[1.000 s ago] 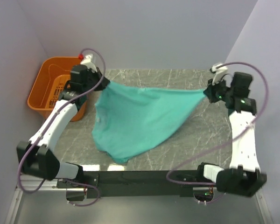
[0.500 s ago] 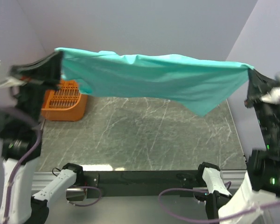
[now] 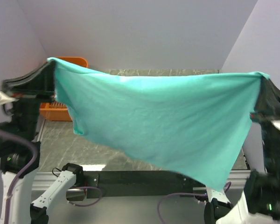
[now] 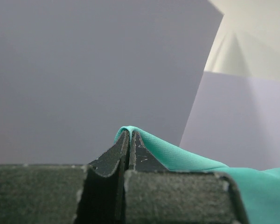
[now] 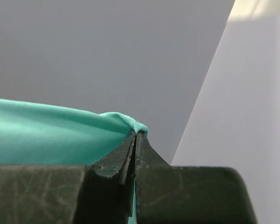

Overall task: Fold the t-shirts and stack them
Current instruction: Flatten the tshirt out

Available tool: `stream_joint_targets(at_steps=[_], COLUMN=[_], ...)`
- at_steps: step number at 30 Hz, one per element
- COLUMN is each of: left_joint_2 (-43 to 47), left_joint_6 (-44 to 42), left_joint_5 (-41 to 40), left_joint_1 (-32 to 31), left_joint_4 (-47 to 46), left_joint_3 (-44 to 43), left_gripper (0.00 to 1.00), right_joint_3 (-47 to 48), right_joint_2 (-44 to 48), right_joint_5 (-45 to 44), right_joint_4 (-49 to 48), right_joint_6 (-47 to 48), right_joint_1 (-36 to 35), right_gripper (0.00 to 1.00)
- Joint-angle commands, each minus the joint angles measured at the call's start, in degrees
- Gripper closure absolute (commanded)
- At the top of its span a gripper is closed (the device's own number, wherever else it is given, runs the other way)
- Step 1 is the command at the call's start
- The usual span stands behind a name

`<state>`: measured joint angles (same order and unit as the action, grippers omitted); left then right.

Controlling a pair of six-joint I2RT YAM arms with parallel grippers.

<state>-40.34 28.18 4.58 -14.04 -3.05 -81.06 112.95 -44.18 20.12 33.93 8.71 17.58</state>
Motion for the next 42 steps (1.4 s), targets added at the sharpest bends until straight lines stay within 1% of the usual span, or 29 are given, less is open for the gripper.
stream_joint_targets(at_steps=[1,3,6,9,12,13,15,17,20,21,22,24,25,26,27,28,29,30,31,33,34,35,36,37,38,39,40,41,42], left_joint_2=[-3.2,-4.8,-10.7,-16.4,-29.2,-32.1,-41.2,-46.9,-57.9,-62.4,-64.4,-67.2,-68.9,-69.3,-69.1,-68.5,-67.7,-65.5,-64.2,-59.9,-58.2,-56.6,-53.3,-51.4,-49.2,-44.4,-41.5,-38.5,-32.7], left_joint_6=[1.7,3.4,6.3,8.3,9.1,8.8,7.9,6.2,6.4,6.3,5.9,5.9,5.4,5.3,5.0,4.2,3.7,2.7,2.1,1.3,1.3,1.6,3.1,4.0,4.6,4.9,5.9,6.4,8.2], left_joint_5=[-1.9,-1.9,-1.6,-1.4,-2.6,-3.0,-4.0,-4.4,-6.9,-6.9,-6.9,-6.3,-6.3,-6.2,-6.3,-6.6,-7.1,-7.7,-7.7,-6.8,-6.0,-5.2,-4.7,-2.1,-0.7,0.2,0.3,0.5,0.7], left_joint_1=[0.2,0.2,0.2,0.2,-0.2,-0.4,-1.5,-2.8,-3.3,-3.3,-3.3,-3.4,-3.4,-3.4,-3.4,-3.5,-3.7,-3.7,-3.7,-3.8,-3.7,-3.8,-3.8,-3.8,-4.0,-4.1,-4.3,-5.0,-5.3], left_joint_4=[-0.3,-1.7,-5.8,-11.3,-15.6,-16.2,-16.9,-16.2,-14.1,-12.4,-11.8,-10.7,-8.8,-7.8,-6.7,-4.9,-4.3,-3.8,-3.0,-1.7,-0.7,2.3,4.5,6.9,9.7,11.1,12.1,13.4,14.2], left_joint_3=[6.5,10.1,19.2,24.7,25.9,25.5,22.3,19.1,11.4,7.2,5.2,0.1,-1.5,-3.0,-5.1,-5.9,-6.0,-5.5,-5.2,-3.2,-2.4,-1.6,0.4,1.7,3.4,8.2,11.0,16.8,19.7], left_gripper=[0.99,0.99,0.99,0.99,0.99,0.99,0.99,0.99,0.99,0.98,0.97,0.78,0.67,0.58,0.44,0.36,0.23,0.17,0.16,0.15,0.15,0.16,0.16,0.17,0.17,0.17,0.17,0.17,0.17], right_joint_3=[-14.0,-24.3,-36.6,-46.4,-52.4,-53.3,-54.2,-53.4,-47.8,-43.7,-41.8,-37.0,-35.4,-34.0,-32.3,-32.5,-33.4,-36.0,-37.3,-40.2,-40.8,-41.0,-41.6,-42.4,-43.6,-46.6,-48.5,-53.0,-55.6], right_joint_2=[-1.4,-1.3,-2.7,-7.0,-14.8,-19.7,-24.9,-32.9,-43.1,-45.5,-49.1,-51.7,-53.3,-53.9,-54.1,-52.9,-51.7,-48.6,-46.9,-43.8,-41.2,-40.0,-37.7,-36.3,-34.8,-33.3,-29.9,-28.0,-23.8], right_joint_5=[2.0,3.0,5.2,6.6,4.3,3.6,0.9,-1.6,-6.2,-8.9,-10.1,-12.3,-13.0,-13.1,-13.1,-13.1,-13.1,-12.9,-11.9,-7.8,-4.5,2.6,6.0,9.0,12.2,16.4,17.7,18.3,18.0], right_joint_4=[-1.7,-4.1,-9.5,-15.9,-22.6,-25.7,-28.7,-32.2,-33.0,-32.5,-31.7,-30.7,-28.5,-26.9,-25.4,-24.5,-24.7,-25.1,-25.0,-22.6,-17.3,-13.3,-9.2,-1.0,3.3,7.8,16.5,19.6,21.4], right_joint_6=[-0.7,-0.6,-0.3,-0.3,0.6,1.2,1.4,1.3,-0.7,-1.6,-3.2,-3.9,-3.4,-3.1,-2.6,-1.4,-0.5,2.2,3.7,7.3,12.5,16.0,24.0,28.6,33.8,39.8,52.8,58.3,66.4], right_joint_1=[-0.2,-0.2,-0.2,-0.7,-3.5,-4.4,-7.1,-8.9,-10.7,-10.7,-10.9,-10.9,-10.9,-10.9,-10.8,-10.7,-10.6,-10.6,-10.6,-10.2,-9.9,-9.7,-9.7,-9.7,-9.7,-9.7,-9.7,-9.6,-9.4], right_gripper=[1.0,1.0,1.0,1.0,1.0,1.0,1.0,1.0,1.0,1.0,1.0,0.98,0.8,0.71,0.63,0.49,0.43,0.37,0.28,0.26,0.26,0.26,0.26,0.27,0.27,0.27,0.27,0.27,0.27])
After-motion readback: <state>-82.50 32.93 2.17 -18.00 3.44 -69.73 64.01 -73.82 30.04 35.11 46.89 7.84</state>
